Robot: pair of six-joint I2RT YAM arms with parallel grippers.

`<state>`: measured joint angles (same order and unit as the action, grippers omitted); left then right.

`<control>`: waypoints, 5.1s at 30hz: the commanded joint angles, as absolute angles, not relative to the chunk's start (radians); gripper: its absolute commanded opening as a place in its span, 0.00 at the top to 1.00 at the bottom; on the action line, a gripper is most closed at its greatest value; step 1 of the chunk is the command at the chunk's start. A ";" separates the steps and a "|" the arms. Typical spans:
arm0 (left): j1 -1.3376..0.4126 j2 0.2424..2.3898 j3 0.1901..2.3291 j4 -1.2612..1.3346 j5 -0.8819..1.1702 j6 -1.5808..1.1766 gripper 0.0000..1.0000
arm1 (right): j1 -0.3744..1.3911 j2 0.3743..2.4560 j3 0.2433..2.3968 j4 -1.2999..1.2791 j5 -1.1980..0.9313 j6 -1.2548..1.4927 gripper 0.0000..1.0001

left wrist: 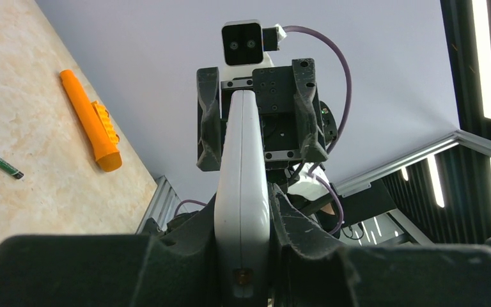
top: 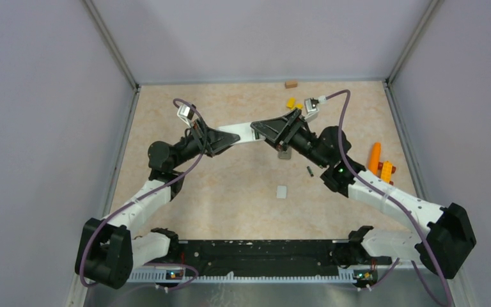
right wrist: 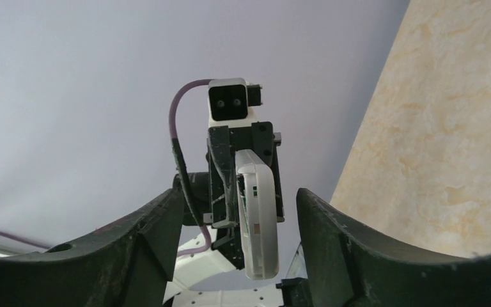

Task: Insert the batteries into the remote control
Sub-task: Load the battery into the remote control, then pick up the battery from the center of the board, then load the battery into the remote control.

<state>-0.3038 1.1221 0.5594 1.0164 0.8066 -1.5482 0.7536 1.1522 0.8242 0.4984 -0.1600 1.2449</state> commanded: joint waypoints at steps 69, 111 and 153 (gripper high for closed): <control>-0.293 0.961 0.567 0.562 0.802 -0.864 1.00 | 0.404 1.593 0.952 -0.467 0.095 0.345 0.65; -0.295 1.009 0.596 0.654 0.807 -1.009 1.00 | 0.584 0.951 0.712 0.391 -0.857 0.308 1.00; -0.296 1.111 0.564 0.588 0.801 -1.121 1.00 | 0.707 1.352 1.211 -0.372 -0.244 0.668 0.92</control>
